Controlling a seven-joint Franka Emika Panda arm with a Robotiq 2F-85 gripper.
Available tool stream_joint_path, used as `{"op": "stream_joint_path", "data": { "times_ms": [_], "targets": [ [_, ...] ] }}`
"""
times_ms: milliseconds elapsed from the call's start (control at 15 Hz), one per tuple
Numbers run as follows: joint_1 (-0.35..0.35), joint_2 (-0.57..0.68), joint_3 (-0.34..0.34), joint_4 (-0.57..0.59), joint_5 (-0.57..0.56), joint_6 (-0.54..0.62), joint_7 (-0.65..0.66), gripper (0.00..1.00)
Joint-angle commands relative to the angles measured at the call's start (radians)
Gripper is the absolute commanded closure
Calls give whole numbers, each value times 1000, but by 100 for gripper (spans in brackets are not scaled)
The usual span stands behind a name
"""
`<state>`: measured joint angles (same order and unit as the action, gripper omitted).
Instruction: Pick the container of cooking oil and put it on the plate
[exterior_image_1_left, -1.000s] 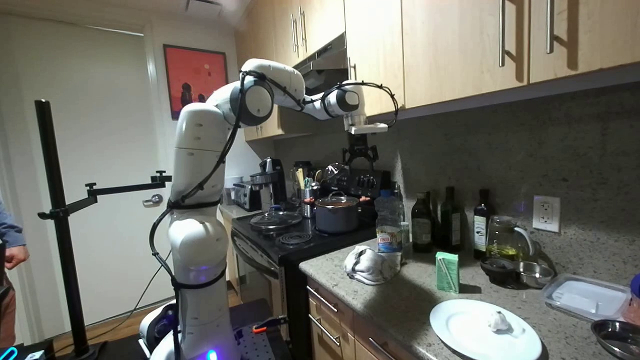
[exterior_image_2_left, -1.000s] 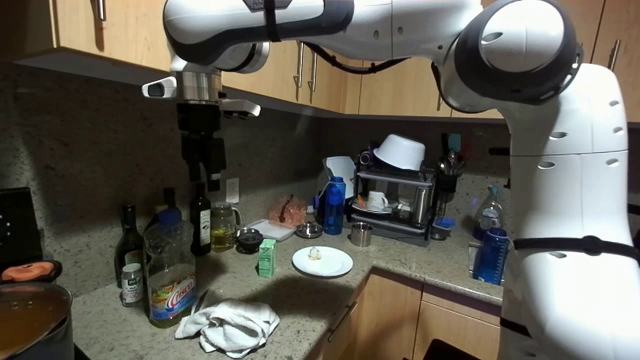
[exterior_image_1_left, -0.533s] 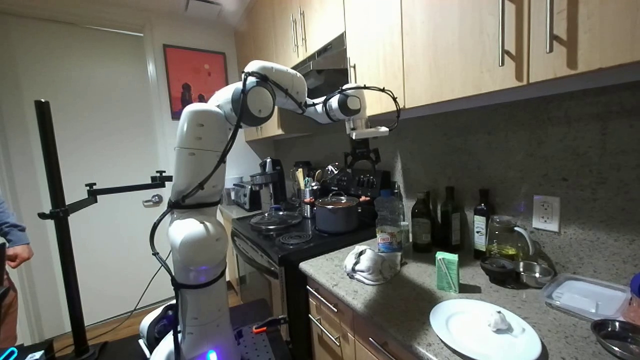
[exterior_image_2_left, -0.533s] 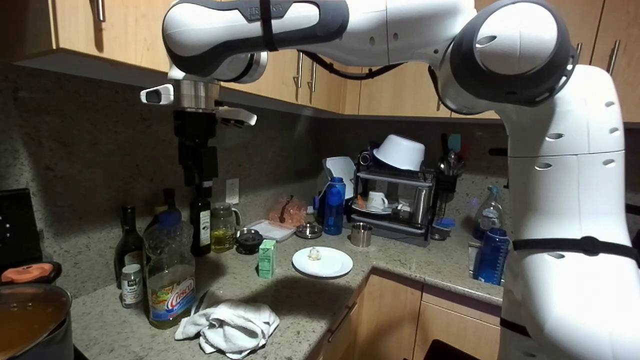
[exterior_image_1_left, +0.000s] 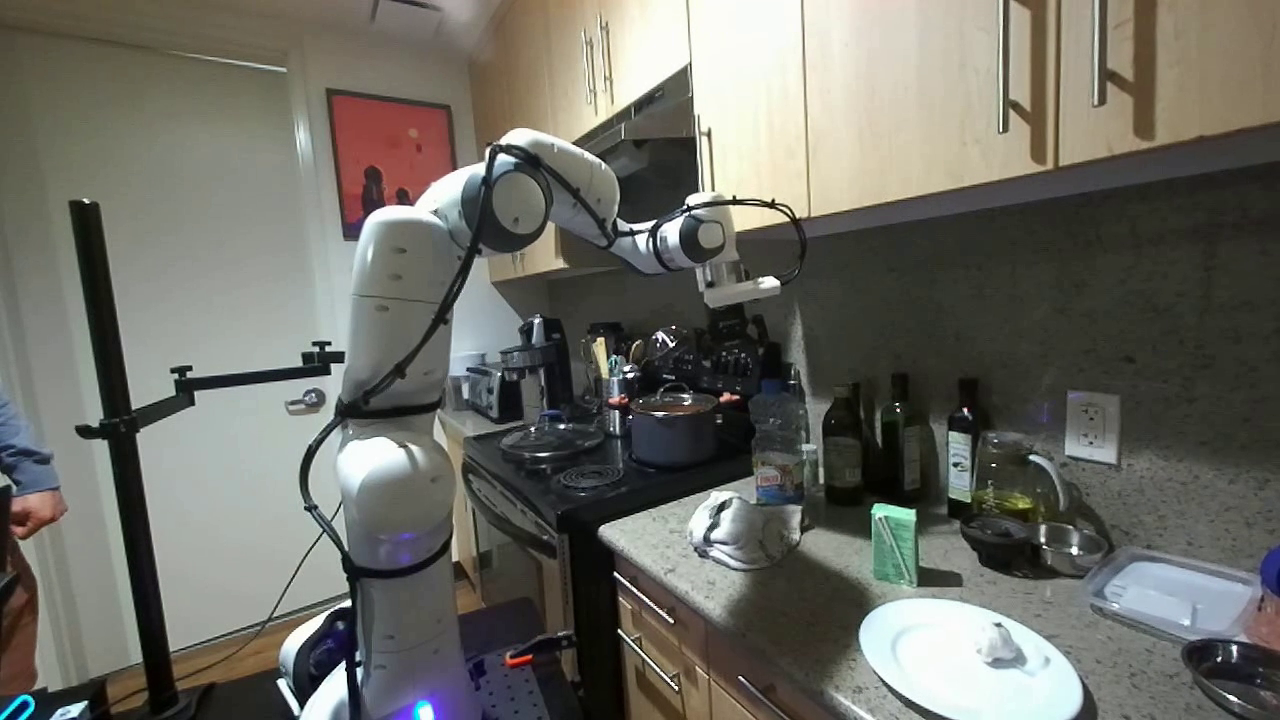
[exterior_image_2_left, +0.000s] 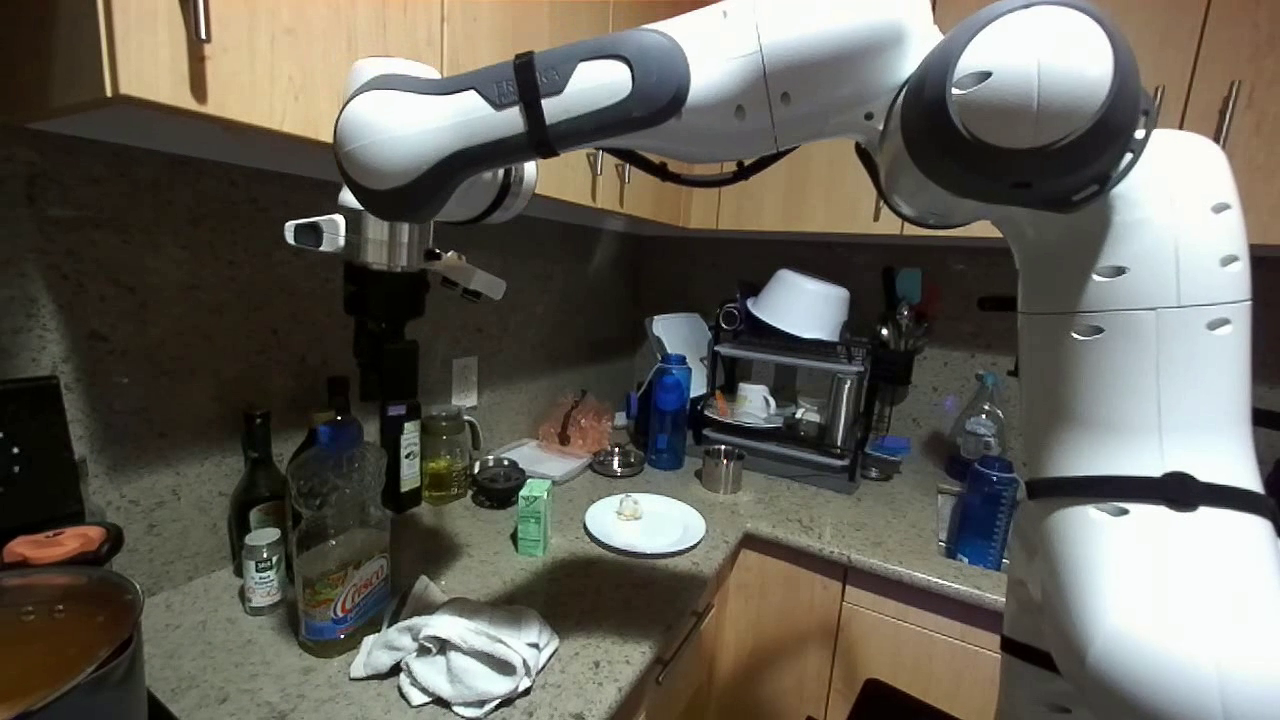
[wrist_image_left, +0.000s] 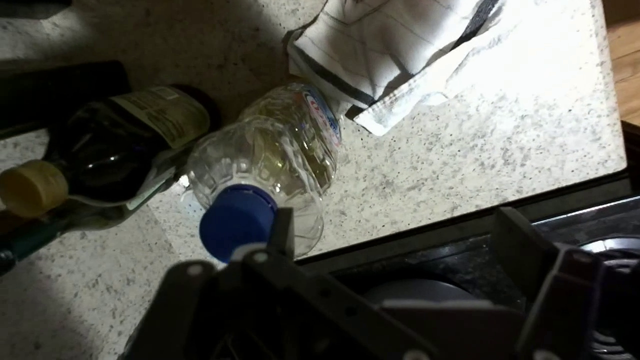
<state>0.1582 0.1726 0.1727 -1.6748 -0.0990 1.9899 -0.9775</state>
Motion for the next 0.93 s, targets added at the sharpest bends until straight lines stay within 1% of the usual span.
{"op": "stream_joint_path", "data": {
  "times_ms": [0, 267, 600, 867],
  "targets": [
    [-7, -79, 0, -120, -11, 135, 41, 0],
    [-5, -111, -1, -175, -37, 241, 58, 0],
    [0, -129, 2, -227, -41, 305, 65, 0],
    [3, -86, -2, -187, -106, 311, 67, 0]
  ]
}}
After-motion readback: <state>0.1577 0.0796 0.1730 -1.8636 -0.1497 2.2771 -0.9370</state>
